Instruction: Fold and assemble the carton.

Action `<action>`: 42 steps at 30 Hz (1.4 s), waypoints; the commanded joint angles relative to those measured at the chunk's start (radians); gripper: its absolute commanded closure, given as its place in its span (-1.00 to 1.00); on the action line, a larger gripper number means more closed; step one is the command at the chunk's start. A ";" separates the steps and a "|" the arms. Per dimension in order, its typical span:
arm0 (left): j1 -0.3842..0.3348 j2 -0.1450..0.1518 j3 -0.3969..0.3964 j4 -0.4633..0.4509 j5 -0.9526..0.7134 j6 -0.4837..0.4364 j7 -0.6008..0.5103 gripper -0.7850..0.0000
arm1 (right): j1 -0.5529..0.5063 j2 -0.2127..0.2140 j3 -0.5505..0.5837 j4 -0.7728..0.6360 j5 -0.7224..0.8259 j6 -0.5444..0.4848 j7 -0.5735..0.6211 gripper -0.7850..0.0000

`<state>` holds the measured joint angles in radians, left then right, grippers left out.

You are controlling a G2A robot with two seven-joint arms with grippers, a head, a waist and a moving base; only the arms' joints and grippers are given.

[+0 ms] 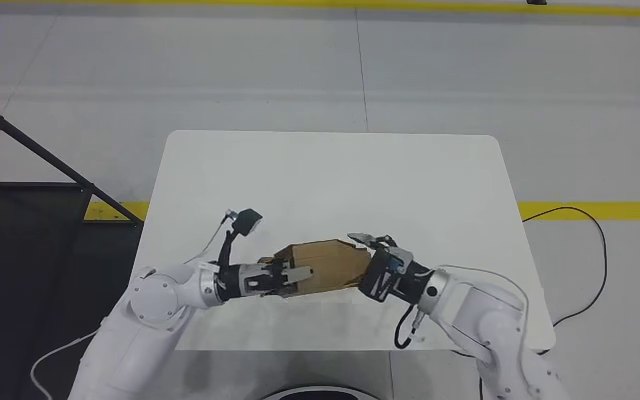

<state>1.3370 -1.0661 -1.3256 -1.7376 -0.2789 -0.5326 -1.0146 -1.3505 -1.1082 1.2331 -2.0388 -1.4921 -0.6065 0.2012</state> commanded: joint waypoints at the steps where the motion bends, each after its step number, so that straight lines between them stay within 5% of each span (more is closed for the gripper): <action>1: -0.001 0.001 -0.003 0.004 -0.010 0.000 -0.005 1.00 | -0.007 0.002 0.013 -0.004 0.002 0.002 -0.002 -1.00; 16: -0.010 0.010 -0.019 0.025 -0.108 0.001 -0.026 1.00 | -0.148 0.020 0.180 -0.050 0.034 0.060 -0.061 -1.00; 25: -0.015 0.011 -0.021 0.035 -0.145 -0.005 -0.010 1.00 | -0.246 0.024 0.249 0.002 0.255 -0.019 -0.239 -1.00; 42: -0.009 0.008 -0.014 0.017 -0.145 0.003 0.053 1.00 | -0.228 0.021 0.169 0.046 0.278 -0.064 -0.197 -1.00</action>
<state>1.3271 -1.0575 -1.3408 -1.7195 -0.4243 -0.5285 -0.9641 -1.5814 -1.0866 1.4099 -1.9992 -1.2165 -0.6697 0.0047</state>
